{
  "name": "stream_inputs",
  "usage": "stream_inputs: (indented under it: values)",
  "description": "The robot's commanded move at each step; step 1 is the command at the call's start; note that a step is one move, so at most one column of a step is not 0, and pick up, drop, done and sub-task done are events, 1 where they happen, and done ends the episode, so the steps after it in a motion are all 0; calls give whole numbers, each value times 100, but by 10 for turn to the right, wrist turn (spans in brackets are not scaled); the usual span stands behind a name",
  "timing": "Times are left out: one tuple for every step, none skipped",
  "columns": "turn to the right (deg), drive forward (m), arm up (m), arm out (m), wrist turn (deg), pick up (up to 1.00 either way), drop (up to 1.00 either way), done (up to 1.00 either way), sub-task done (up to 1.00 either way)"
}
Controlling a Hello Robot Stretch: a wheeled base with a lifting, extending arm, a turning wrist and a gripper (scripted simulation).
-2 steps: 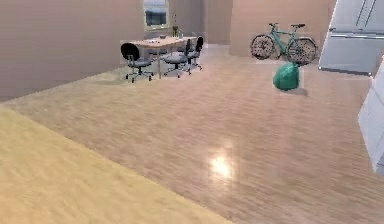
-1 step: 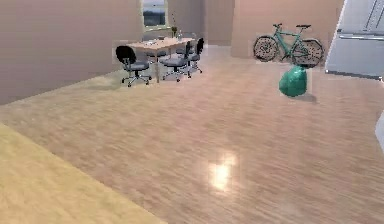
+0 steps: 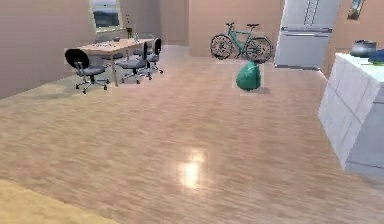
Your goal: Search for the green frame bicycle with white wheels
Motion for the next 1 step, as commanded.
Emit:
stream_inputs:
  values:
    - [30,0,0,0,0,0,0,0,0]
